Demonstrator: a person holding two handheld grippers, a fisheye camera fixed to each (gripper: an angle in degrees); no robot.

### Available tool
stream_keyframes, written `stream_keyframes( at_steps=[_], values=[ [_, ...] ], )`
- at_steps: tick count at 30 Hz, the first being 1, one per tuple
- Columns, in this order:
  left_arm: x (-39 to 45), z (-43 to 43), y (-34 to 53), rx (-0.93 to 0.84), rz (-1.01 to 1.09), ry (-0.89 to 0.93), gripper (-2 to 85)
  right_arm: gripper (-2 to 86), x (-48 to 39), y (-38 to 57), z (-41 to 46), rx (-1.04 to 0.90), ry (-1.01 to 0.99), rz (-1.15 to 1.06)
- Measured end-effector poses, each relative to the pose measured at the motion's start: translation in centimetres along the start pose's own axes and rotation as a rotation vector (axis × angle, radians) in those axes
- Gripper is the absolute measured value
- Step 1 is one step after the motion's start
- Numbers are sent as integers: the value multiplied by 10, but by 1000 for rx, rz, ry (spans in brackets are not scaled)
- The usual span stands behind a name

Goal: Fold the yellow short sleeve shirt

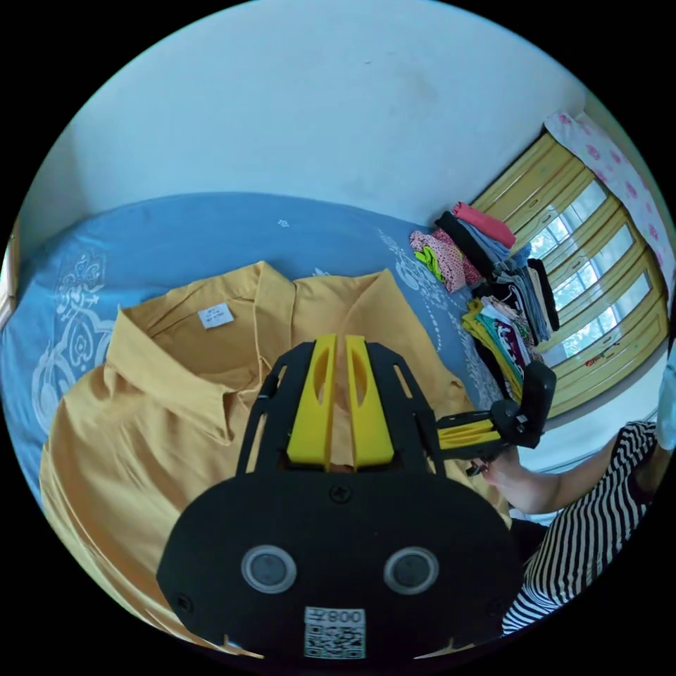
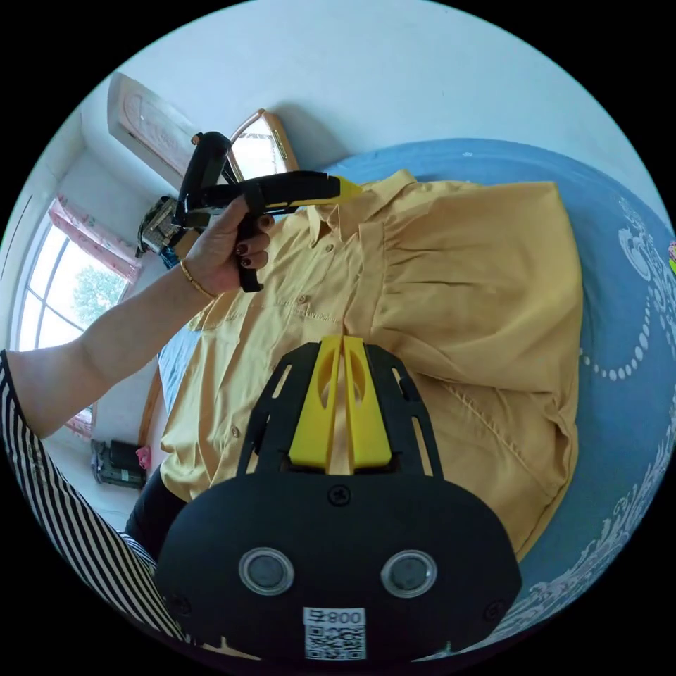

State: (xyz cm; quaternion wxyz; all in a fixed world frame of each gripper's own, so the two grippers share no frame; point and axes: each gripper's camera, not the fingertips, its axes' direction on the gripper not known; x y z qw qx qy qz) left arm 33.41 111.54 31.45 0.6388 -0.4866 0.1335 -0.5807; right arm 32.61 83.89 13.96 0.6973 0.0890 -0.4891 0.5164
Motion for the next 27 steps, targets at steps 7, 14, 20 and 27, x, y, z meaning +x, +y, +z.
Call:
stream_keyframes(
  at_steps=[7, 14, 20, 27],
  values=[
    [30, -7, 7, -104, 106, -58, 11, 8, -10, -11, -32, 38, -72, 27],
    [33, -41, 14, -96, 98, -100, 6, 3, 11, -10, -91, 123, 50, 168],
    [59, -45, -9, -83, 146, -10, 5, 1, 28, -15, -112, 125, 101, 343],
    [64, -60, -10, -132, 123, -33, 3, 1, 2, -31, -138, 177, 59, 347]
  ],
)
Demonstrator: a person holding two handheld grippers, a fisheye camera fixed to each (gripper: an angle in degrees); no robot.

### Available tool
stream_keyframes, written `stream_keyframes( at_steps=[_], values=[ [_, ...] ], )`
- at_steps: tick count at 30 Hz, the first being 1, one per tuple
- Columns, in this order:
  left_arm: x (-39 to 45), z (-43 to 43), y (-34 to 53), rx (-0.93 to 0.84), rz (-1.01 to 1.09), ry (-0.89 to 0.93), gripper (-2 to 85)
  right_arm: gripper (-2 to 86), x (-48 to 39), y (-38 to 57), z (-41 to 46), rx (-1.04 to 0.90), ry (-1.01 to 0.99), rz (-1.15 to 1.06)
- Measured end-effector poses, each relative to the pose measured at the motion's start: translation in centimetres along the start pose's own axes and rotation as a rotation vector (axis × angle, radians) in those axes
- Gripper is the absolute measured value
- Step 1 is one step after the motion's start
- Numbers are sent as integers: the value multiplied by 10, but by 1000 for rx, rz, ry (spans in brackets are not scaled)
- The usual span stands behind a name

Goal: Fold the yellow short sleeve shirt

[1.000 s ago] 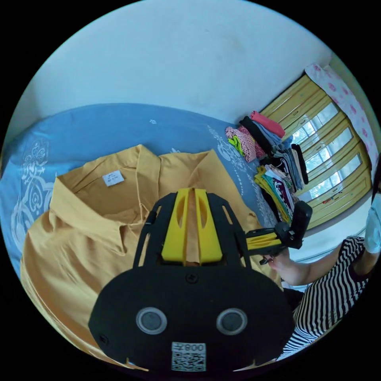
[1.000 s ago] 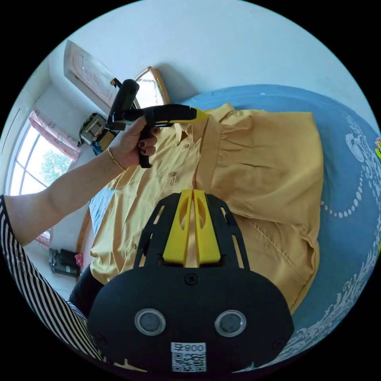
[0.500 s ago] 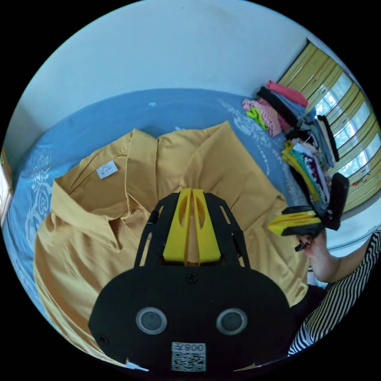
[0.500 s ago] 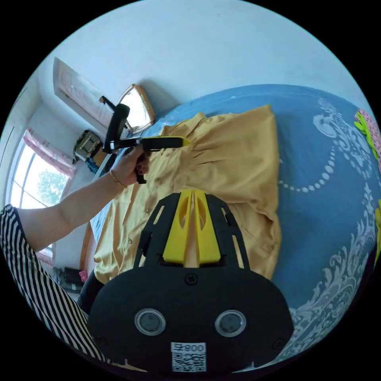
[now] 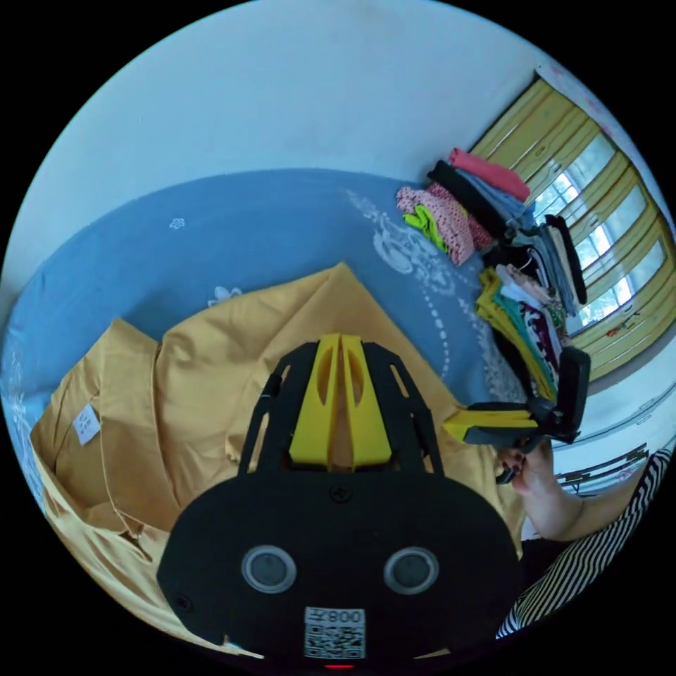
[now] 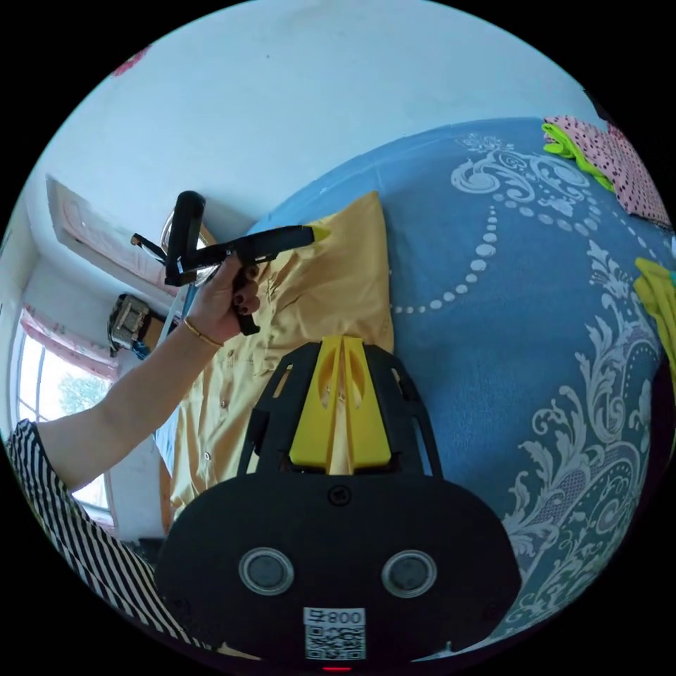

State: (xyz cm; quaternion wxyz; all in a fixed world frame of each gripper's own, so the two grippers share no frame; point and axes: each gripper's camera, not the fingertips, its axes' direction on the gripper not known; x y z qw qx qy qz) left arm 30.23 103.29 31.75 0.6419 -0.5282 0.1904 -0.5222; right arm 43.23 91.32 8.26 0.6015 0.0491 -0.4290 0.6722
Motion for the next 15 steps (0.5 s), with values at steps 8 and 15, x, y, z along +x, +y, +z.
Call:
stream_keyframes(
  at_steps=[8, 15],
  values=[
    [-2, -67, 37, 22, -3, -36, 7, 1, -61, -18, -31, 31, 43, -38],
    [-32, -223, 223, 221, -197, 44, 33, 6, -132, -23, -56, -8, 45, -152]
  ],
)
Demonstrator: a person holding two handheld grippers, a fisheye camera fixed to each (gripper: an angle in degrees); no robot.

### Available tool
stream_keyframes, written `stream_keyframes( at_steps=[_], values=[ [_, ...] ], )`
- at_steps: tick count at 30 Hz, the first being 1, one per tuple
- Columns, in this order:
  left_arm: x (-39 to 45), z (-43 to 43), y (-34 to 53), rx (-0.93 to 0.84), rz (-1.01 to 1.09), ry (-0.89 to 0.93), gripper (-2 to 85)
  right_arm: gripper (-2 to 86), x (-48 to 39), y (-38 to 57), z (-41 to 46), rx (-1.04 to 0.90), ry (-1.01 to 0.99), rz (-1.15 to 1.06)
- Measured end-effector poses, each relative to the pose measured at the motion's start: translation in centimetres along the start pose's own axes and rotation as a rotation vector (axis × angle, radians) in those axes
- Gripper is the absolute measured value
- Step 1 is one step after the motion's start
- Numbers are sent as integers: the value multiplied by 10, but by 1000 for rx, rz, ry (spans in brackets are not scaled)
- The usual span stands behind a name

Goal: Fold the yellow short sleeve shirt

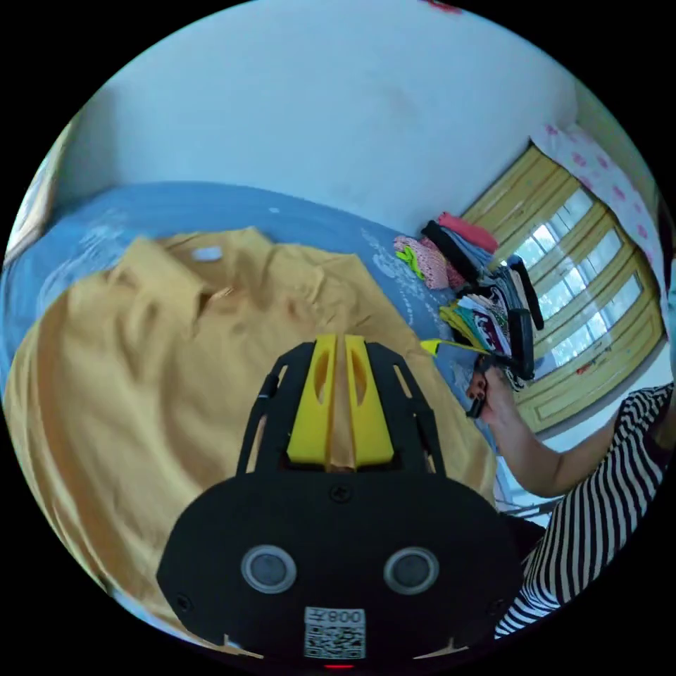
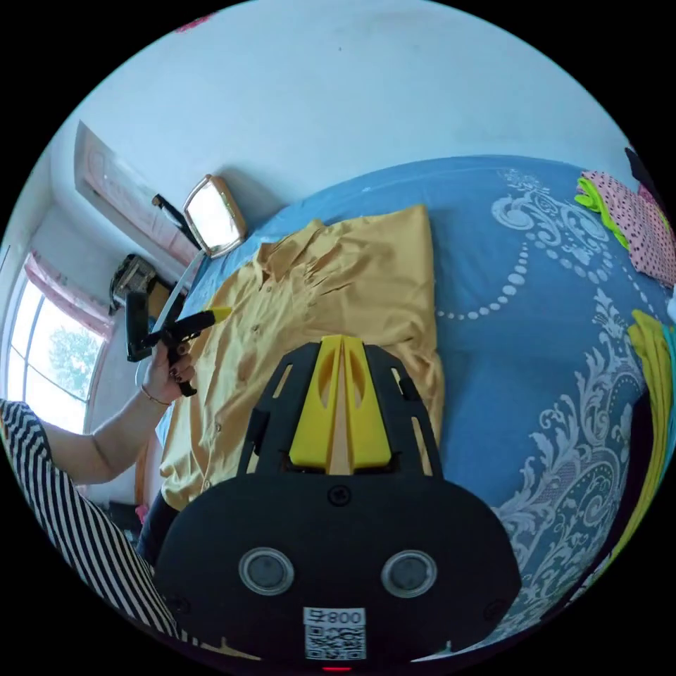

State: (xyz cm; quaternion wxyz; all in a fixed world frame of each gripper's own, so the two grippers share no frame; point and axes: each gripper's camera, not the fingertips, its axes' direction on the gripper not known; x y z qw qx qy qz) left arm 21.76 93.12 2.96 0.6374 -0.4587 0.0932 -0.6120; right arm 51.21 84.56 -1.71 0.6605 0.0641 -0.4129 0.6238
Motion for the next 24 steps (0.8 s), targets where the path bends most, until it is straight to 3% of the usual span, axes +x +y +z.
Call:
stream_keyframes(
  at_steps=[6, 12, 17, 24],
  values=[
    [-68, -184, 154, 165, -468, -233, 70, 33, -105, -30, 16, -121, -153, -174],
    [-122, -299, 269, 468, -881, -247, 87, 71, -262, -86, 67, -282, -246, -427],
    [-151, -333, 305, 553, -980, -164, 84, 86, -410, -135, 113, -368, -283, -622],
    [-171, -365, 336, 646, -945, -56, 43, 97, -563, -169, 182, -527, -224, -790]
  ],
)
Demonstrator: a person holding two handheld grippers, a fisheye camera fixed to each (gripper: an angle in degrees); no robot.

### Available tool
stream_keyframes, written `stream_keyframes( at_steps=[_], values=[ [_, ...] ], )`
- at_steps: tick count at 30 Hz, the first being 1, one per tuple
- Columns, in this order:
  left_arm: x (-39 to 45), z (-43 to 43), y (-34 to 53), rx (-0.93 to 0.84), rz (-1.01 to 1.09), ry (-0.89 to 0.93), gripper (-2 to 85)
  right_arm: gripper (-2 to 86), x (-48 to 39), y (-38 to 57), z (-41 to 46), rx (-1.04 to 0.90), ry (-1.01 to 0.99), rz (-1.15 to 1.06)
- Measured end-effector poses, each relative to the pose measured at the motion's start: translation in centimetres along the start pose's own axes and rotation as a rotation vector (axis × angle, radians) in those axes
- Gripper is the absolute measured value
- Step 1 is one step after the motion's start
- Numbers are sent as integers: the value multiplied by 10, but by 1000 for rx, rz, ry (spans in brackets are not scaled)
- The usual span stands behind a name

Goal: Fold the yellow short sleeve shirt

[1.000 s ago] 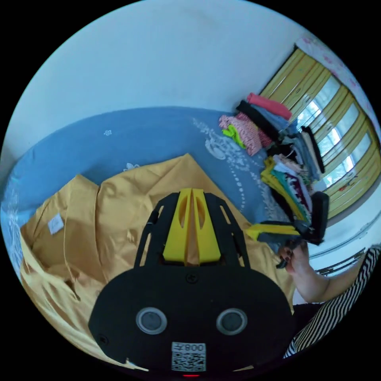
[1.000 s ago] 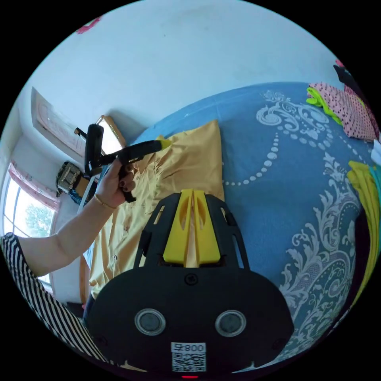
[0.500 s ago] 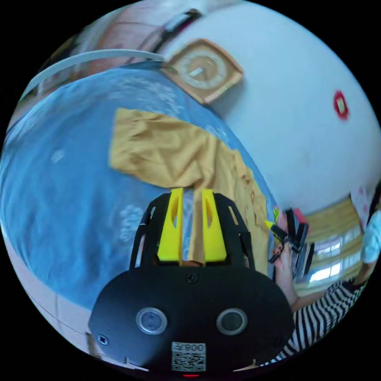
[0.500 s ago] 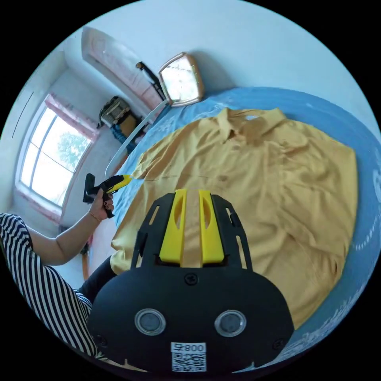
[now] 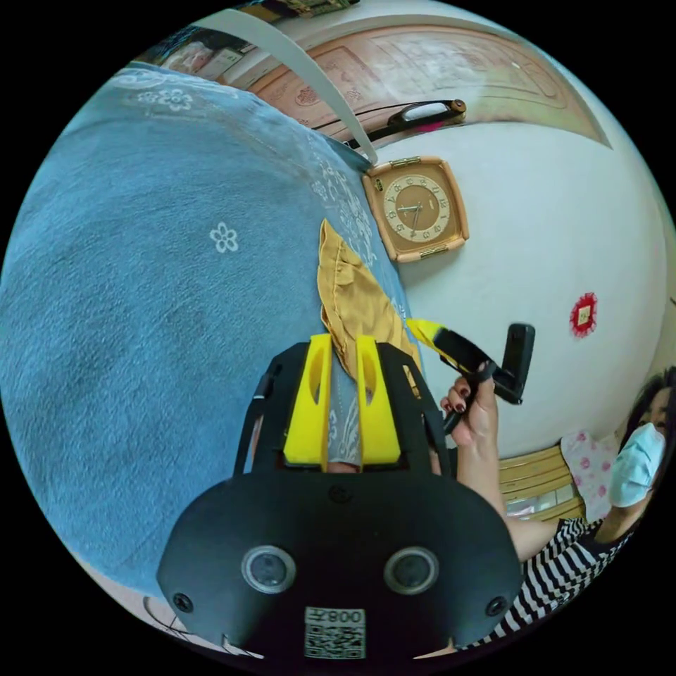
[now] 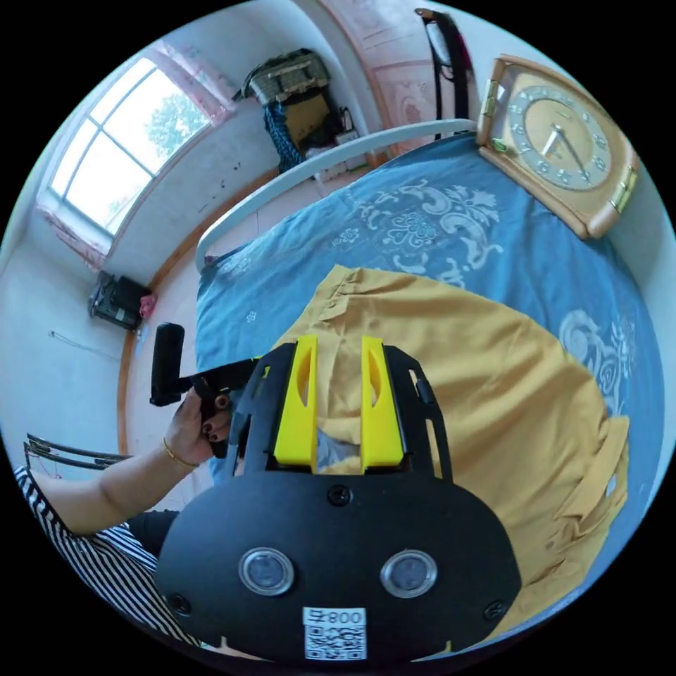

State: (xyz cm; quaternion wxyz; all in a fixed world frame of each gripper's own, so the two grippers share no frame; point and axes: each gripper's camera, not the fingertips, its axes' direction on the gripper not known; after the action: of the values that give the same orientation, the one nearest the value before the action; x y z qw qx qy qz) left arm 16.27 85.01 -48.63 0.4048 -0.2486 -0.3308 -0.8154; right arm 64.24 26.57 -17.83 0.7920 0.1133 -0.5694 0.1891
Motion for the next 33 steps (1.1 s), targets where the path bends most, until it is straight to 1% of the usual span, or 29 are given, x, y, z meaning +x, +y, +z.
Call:
stream_keyframes(
  at_steps=[3, 6, 8, 11, 14, 16, 20, 24, 26, 27, 29, 31, 33],
  values=[
    [-5, -11, -4, 4, 26, 15, 29, 99, -28, -47, 15, -56, 67, -65],
    [-4, -20, -5, -3, 67, -16, 22, 103, -50, -83, 29, -94, 119, -111],
    [-9, -26, -6, -1, 60, 17, 20, 108, -62, -107, 39, -125, 158, -128],
    [-11, -34, -5, -2, 72, 13, 18, 103, -72, -128, 53, -183, 186, -136],
    [-13, -41, -3, 0, 73, 16, 17, 90, -83, -138, 53, -181, 279, -154],
    [-13, -44, -1, 2, 77, 10, 16, 85, -88, -141, 51, -183, 307, -170],
    [-14, -49, 6, 2, 78, 8, 15, 32, -79, -146, 39, -174, 302, -157],
    [-11, -50, 16, 1, 97, -10, 15, 19, -53, -143, 13, -133, 162, -81],
    [-3, -51, 22, 4, 140, -24, 16, 16, -25, -134, -20, -64, 14, -16],
    [5, -52, 27, 19, 180, -28, 16, 15, -17, -131, -29, -46, -19, -6],
    [19, -50, 32, 37, 221, 22, 16, 14, 17, -113, -68, 24, -107, 34],
    [44, -44, 37, 40, 304, 40, 16, 14, 45, -93, -100, 101, -197, 62],
    [84, -30, 50, 14, 458, 43, 16, 14, 77, -68, -129, 153, -256, 107]
  ],
)
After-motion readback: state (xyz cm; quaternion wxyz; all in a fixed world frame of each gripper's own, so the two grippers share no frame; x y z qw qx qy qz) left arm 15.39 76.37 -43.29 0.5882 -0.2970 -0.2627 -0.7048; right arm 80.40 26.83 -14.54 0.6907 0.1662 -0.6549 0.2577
